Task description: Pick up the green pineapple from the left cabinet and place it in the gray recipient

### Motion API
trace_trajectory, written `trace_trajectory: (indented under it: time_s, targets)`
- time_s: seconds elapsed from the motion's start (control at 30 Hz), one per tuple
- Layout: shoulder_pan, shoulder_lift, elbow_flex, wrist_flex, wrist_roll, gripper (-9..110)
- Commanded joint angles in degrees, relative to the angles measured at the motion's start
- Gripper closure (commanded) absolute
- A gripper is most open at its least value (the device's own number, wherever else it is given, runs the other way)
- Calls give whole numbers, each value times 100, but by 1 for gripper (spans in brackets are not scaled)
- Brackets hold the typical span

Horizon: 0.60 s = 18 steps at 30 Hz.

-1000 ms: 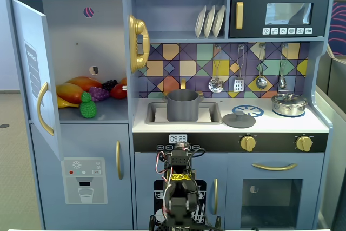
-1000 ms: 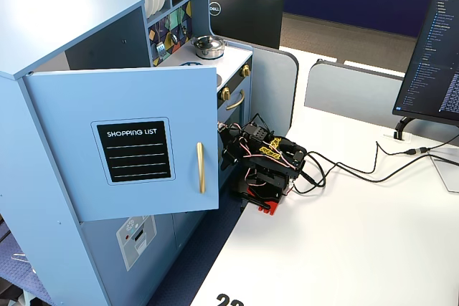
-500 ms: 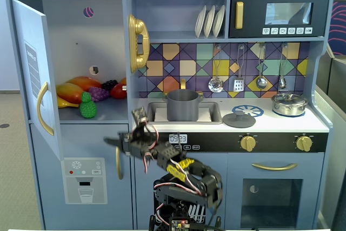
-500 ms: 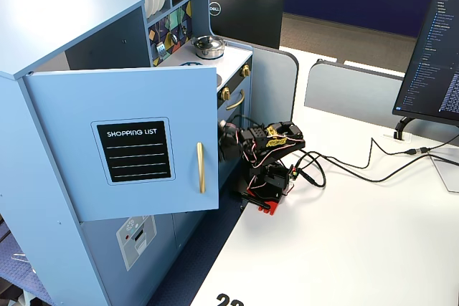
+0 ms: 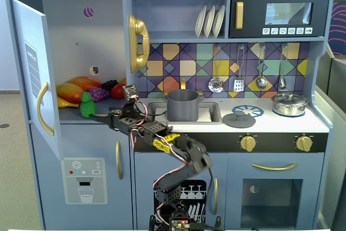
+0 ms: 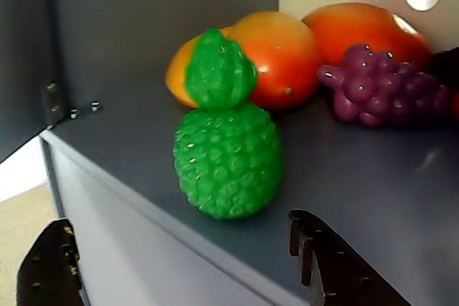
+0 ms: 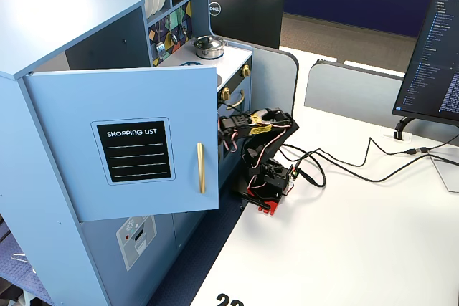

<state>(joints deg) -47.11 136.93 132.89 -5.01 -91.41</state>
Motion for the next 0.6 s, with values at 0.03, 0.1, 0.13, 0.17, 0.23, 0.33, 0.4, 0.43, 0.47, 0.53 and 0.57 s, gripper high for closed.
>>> trace_trajectory:
  time_s: [0.03,0.1,0.13,0.17,0.23,0.33,0.4,0.43,0.47,0.53,0.57]
  targets:
    - [141,-791,-738,-642,70,68]
    - [167,-1063,-958,-686,70,69]
    - [185,-1195,-1046,-686,-9,70]
    - [193,-1318,-1151,-694,-79,70]
    - [211,-1591,-1380,-729,-132,70]
    - [281,-2030,-1767,-738,-141,70]
    - [299,-2320,-2021,-782,-114,69]
    - [308,-2470,-2162,-782,-114,69]
    - [308,-2610,-2294,-782,-114,69]
    - [308,-2874,-2558,-756,-114,70]
    - [299,-3015,-2698,-729,-114,70]
